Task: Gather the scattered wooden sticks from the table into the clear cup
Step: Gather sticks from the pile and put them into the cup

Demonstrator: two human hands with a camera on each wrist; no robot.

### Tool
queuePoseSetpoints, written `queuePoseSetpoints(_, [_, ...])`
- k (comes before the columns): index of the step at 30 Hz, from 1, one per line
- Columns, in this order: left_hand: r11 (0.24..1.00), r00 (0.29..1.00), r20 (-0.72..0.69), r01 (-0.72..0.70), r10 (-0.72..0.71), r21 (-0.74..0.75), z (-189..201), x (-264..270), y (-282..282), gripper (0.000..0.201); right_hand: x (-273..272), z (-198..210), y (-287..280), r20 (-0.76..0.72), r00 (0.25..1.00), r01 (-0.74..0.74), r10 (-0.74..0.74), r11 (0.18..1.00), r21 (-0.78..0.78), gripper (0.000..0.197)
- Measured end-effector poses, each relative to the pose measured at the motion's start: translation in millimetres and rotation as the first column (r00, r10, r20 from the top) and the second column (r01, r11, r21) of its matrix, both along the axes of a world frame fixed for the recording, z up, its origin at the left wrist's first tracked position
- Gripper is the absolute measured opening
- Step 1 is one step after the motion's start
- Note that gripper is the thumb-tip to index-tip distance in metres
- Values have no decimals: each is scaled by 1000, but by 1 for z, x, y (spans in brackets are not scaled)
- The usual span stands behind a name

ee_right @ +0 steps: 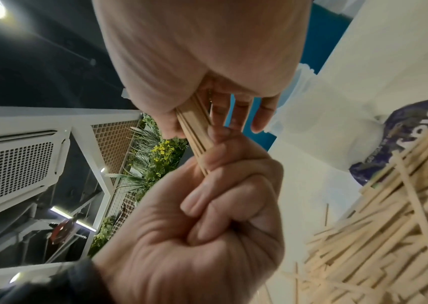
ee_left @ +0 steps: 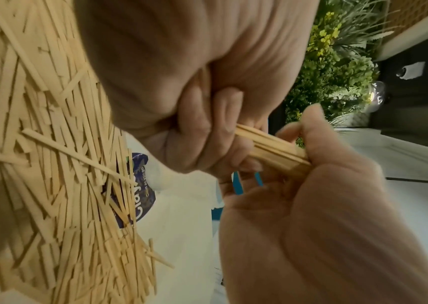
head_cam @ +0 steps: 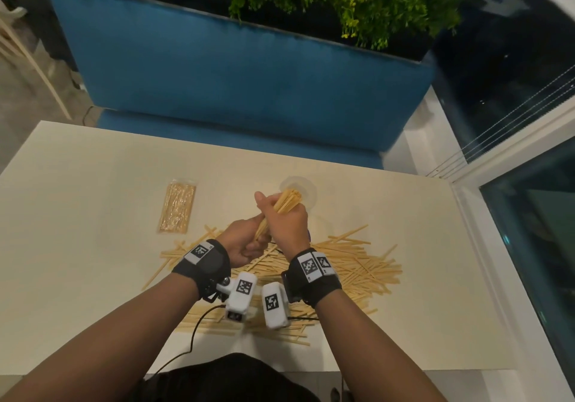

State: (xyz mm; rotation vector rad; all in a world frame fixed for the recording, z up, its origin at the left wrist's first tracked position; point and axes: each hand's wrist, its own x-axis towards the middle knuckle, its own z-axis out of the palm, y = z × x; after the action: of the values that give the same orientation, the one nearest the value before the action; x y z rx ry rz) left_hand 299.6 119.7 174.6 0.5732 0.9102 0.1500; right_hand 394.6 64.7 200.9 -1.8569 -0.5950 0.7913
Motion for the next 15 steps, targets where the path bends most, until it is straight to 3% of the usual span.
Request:
queuePoseSetpoints(2, [1000, 1000, 0, 31, -31, -2, -3, -1, 4, 35, 1, 4, -2, 79, 995, 47, -59, 989, 140, 44])
queuePoseSetpoints(4, [999, 998, -23, 51, -50, 11, -8, -4, 7, 39, 4, 7, -5, 268, 956, 51, -118, 968, 246, 59])
queuePoseSetpoints(6, [997, 998, -35, 62, -60, 39, -10, -6, 8, 41, 7, 11, -9, 531, 844, -91, -71, 958, 272, 42])
queuePoseSetpoints(7, [997, 997, -36, 63, -61, 49, -11, -8, 8, 40, 7, 12, -11, 663, 748, -217, 31, 955, 200, 25])
queuePoseSetpoints(9, [995, 996, -61, 71, -67, 65, -15, -12, 10, 38, 8, 11, -15, 820, 499, -381, 280, 921, -82, 25])
queuePoseSetpoints(10, [995, 994, -82, 71, -65, 72, -18, -16, 10, 38, 8, 11, -16, 807, 413, -423, 421, 874, -240, 27])
queuePoseSetpoints(11, [994, 992, -105, 74, -65, 80, -22, -20, 12, 37, 9, 13, -17, 752, 382, -459, 538, 816, -350, 25])
queuePoseSetpoints(12, [993, 990, -128, 78, -67, 87, -25, -23, 13, 37, 10, 16, -18, 686, 382, -492, 619, 765, -416, 24])
queuePoseSetpoints(13, [992, 987, -148, 82, -68, 94, -28, -27, 13, 36, 12, 18, -21, 616, 432, -520, 659, 740, -426, 24])
queuePoseSetpoints(15, [989, 984, -167, 89, -69, 114, -30, -31, 14, 33, 12, 21, -26, 486, 596, -523, 639, 768, -369, 24])
